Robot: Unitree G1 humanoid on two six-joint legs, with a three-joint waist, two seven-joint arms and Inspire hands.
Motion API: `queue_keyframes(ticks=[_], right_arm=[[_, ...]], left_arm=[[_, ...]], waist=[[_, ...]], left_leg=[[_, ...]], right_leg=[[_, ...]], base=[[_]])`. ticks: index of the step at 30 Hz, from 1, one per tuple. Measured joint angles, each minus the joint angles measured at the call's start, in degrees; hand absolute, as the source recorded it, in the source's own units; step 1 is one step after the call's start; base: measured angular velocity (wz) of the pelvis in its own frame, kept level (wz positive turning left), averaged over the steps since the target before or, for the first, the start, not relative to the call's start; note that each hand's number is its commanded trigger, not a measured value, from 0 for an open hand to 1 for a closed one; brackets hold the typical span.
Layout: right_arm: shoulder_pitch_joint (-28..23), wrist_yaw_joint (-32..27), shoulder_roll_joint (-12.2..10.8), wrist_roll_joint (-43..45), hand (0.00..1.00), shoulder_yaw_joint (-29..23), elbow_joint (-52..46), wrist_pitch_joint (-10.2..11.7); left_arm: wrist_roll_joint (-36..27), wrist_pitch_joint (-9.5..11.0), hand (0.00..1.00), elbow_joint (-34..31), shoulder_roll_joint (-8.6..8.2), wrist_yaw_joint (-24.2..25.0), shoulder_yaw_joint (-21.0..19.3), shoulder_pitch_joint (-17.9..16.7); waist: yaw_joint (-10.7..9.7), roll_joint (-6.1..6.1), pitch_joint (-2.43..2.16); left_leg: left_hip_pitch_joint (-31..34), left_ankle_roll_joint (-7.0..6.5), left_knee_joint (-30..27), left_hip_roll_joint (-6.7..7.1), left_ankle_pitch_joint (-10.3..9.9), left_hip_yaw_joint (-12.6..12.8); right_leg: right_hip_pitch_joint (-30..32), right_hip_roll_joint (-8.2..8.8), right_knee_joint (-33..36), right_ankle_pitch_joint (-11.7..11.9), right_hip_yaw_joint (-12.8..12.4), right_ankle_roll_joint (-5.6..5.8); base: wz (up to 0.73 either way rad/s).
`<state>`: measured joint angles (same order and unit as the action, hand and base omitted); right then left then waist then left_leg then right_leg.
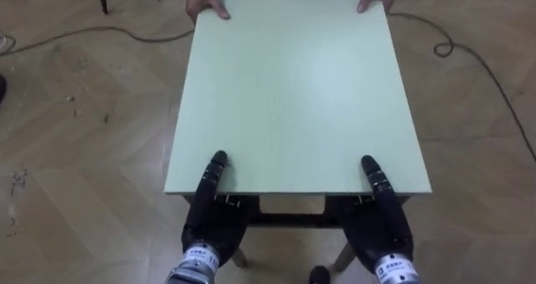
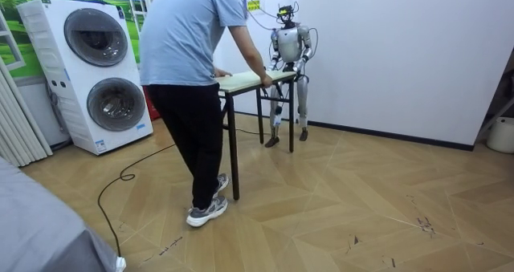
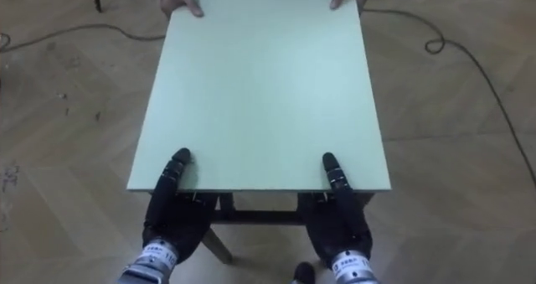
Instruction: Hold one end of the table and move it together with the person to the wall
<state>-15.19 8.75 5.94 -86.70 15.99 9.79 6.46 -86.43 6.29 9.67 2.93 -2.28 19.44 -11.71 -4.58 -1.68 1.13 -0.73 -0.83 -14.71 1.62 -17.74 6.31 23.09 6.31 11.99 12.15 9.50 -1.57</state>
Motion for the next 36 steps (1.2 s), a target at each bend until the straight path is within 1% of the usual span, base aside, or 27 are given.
queue_keyframes(ticks=[1, 2, 3, 4, 5, 6, 7, 8, 9, 10, 14, 18, 21, 22, 24, 25, 27, 28, 29, 33, 36], right_arm=[[-0.1, 0.0, 0.1, 0.0, 1.0, 0.0, -0.1, 0.0], [-0.9, 0.2, 0.1, -0.3, 1.0, 0.0, -0.1, 0.2], [-1.5, 0.7, 0.0, -0.6, 1.0, 0.1, -0.1, 0.5], [-2.4, 1.4, 0.0, -1.7, 1.0, 0.5, -0.1, 1.4], [-2.5, 1.5, 0.1, -2.5, 1.0, 1.1, -0.1, 1.8], [-2.3, 1.5, 0.2, -3.3, 1.0, 2.4, -0.1, 2.8], [-2.1, 1.8, 0.3, -3.7, 1.0, 3.6, -0.1, 4.2], [-2.1, 1.8, 0.8, -4.6, 1.0, 4.7, -0.1, 5.2], [-2.1, 1.8, 1.0, -5.2, 1.0, 5.1, -0.1, 5.5], [-2.1, 1.8, 1.4, -5.5, 1.0, 5.4, -0.1, 5.5], [-2.1, 1.8, 1.4, -5.5, 1.0, 5.4, -0.1, 5.8], [-2.3, 1.9, 1.4, -5.5, 1.0, 6.2, -0.1, 6.3], [-2.3, 2.2, 1.3, -5.5, 1.0, 6.8, -0.1, 6.6], [-2.3, 2.2, 1.3, -5.5, 1.0, 6.9, -0.1, 6.6], [-2.4, 2.2, 1.2, -5.5, 1.0, 6.9, -0.1, 6.6], [-2.4, 2.2, 1.3, -5.5, 1.0, 6.9, -0.1, 6.5], [-2.4, 2.2, 1.3, -5.5, 1.0, 6.9, -0.1, 6.6], [-2.5, 2.2, 1.3, -5.5, 1.0, 6.9, -0.1, 6.8], [-2.6, 2.2, 1.3, -5.5, 1.0, 7.0, -0.1, 7.3], [-2.3, 2.2, 1.4, -5.5, 1.0, 6.8, -0.1, 7.2], [-2.2, 2.2, 1.3, -5.5, 1.0, 7.2, -0.2, 7.3]], left_arm=[[-0.2, 0.0, 1.0, 0.0, 0.0, 0.0, 0.1, 0.0], [-0.1, -0.2, 1.0, 0.1, -0.02, -0.1, 0.4, -0.3], [0.1, -0.2, 1.0, 0.1, 0.05, -0.1, 0.9, -0.2], [0.4, -0.3, 1.0, 0.0, 0.54, -0.1, 1.4, -0.1], [0.5, -0.3, 1.0, 0.0, 0.71, -0.1, 1.4, -0.1], [0.4, -0.3, 1.0, -0.2, 1.03, -0.1, 1.2, -0.1], [0.5, -0.2, 1.0, -0.7, 1.2, -0.1, 1.0, -0.1], [0.7, -0.1, 1.0, -0.8, 1.25, -0.1, 1.1, -0.3], [0.8, -0.1, 1.0, -0.8, 1.26, -0.1, 1.1, -0.3], [1.1, -0.1, 1.0, -0.9, 1.31, -0.4, 1.1, -0.3], [1.1, 0.2, 1.0, -1.5, 1.33, -1.3, 1.3, -0.4], [1.1, 0.3, 1.0, -2.5, 1.91, -1.3, 1.3, -1.4], [1.1, 0.6, 1.0, -3.1, 2.32, -1.3, 1.3, -1.9], [1.2, 0.6, 1.0, -3.2, 2.38, -1.3, 1.2, -1.8], [1.5, 0.6, 1.0, -3.2, 2.36, -1.3, 1.1, -1.8], [1.7, 0.6, 1.0, -3.2, 2.37, -1.3, 1.1, -1.8], [1.7, 0.7, 1.0, -3.2, 2.37, -1.3, 1.2, -1.8], [1.7, 0.7, 1.0, -3.2, 2.36, -1.3, 1.4, -1.8], [1.7, 0.8, 1.0, -3.2, 2.28, -1.3, 1.6, -1.8], [1.7, 0.8, 1.0, -3.2, 2.01, -1.3, 1.5, -1.9], [1.5, 1.4, 1.0, -3.2, 2.11, -1.3, 1.5, -1.9]], waist=[[-0.3, -0.03, 0.09], [-0.2, -0.54, 0.29], [-0.4, -0.57, 0.27], [-0.3, -0.39, 0.28], [0.0, -0.28, 0.25], [0.8, -0.05, 0.16], [1.9, 0.17, 0.17], [2.6, 0.12, 0.16], [2.9, 0.12, 0.15], [3.2, 0.16, 0.17], [3.4, 0.46, 0.14], [3.2, 0.6, 0.18], [3.4, 0.82, 0.13], [3.3, 0.83, 0.12], [3.3, 0.83, 0.12], [3.2, 0.83, 0.12], [3.2, 0.82, 0.12], [3.0, 0.81, 0.13], [3.0, 0.83, 0.13], [3.4, 0.85, 0.14], [3.5, 0.84, 0.14]], left_leg=[[0.4, -1.03, 0.1, -0.1, 0.6, 0.9], [0.2, -1.81, 0.0, -1.19, 0.6, 2.2], [0.2, -1.78, 0.1, -1.82, 0.8, 3.0], [0.2, -0.86, 0.5, -2.87, 1.5, 4.1], [0.3, -0.41, 0.8, -3.12, 1.8, 4.7], [0.7, 0.16, 0.7, -3.12, 2.3, 5.2], [1.1, 0.36, 0.2, -2.99, 2.3, 5.5], [1.1, 0.47, 0.2, -2.9, 2.4, 6.2], [1.1, 0.56, 0.3, -3.13, 2.5, 6.2], [1.0, 0.65, 0.4, -3.65, 2.7, 6.3], [1.1, 0.69, 1.2, -4.36, 3.5, 6.1], [1.0, 0.85, 1.2, -4.8, 3.4, 6.1], [1.1, 1.2, 1.3, -5.24, 3.2, 5.1], [1.2, 1.25, 1.2, -5.28, 3.2, 4.2], [1.3, 1.25, 1.2, -5.34, 3.2, 3.7], [1.3, 1.25, 1.2, -5.36, 3.2, 2.9], [1.3, 1.25, 1.2, -5.43, 3.2, 2.6], [1.3, 1.29, 1.2, -5.44, 3.2, 2.4], [1.2, 1.39, 1.2, -5.42, 3.3, 2.3], [1.5, 1.52, 1.1, -5.04, 3.4, 2.3], [1.8, 1.31, 0.9, -4.61, 3.5, 1.8]], right_leg=[[-0.3, 0.14, 0.3, 0.5, -2.7, 2.49], [-0.3, 0.4, 8.3, -6.4, -3.0, 2.44], [-0.8, 0.63, 12.7, -10.8, -2.4, 2.44], [-3.2, 1.06, 18.2, -17.6, -1.3, 2.77], [-4.5, 1.03, 19.6, -19.8, -1.3, 3.3], [-6.9, 0.49, 19.3, -22.5, -1.7, 3.82], [-8.0, -0.27, 16.2, -22.6, -2.1, 3.88], [-8.9, -0.97, 13.7, -21.8, -2.2, 2.51], [-9.4, -1.48, 12.6, -21.2, -2.3, 2.31], [-10.4, -2.21, 10.4, -19.8, -2.2, 2.21], [-12.3, -3.37, 5.3, -17.6, -2.0, 2.15], [-12.6, -3.81, 4.6, -17.4, -1.6, 2.04], [-12.6, -4.3, 4.5, -17.5, -1.4, 1.86], [-12.6, -4.33, 4.5, -17.6, -1.1, 1.8], [-12.9, -4.29, 4.6, -17.9, -0.5, 1.73], [-13.1, -4.25, 4.6, -18.1, 0.0, 1.67], [-13.3, -4.17, 4.6, -18.2, 0.7, 1.56], [-13.7, -3.9, 4.6, -18.3, 1.6, 1.47], [-14.0, -3.76, 4.6, -18.4, 2.0, 1.52], [-14.0, -3.17, 4.6, -18.5, 2.4, 1.67], [-14.1, -2.41, 5.2, -18.6, 3.4, 1.84]], base=[[0.09], [0.14], [0.31], [0.25], [0.04], [-0.31], [-0.39], [-0.31], [-0.18], [-0.09], [-0.03], [0.0], [0.04], [0.09], [0.14], [0.15], [0.17], [0.23], [0.21], [0.08], [0.17]])
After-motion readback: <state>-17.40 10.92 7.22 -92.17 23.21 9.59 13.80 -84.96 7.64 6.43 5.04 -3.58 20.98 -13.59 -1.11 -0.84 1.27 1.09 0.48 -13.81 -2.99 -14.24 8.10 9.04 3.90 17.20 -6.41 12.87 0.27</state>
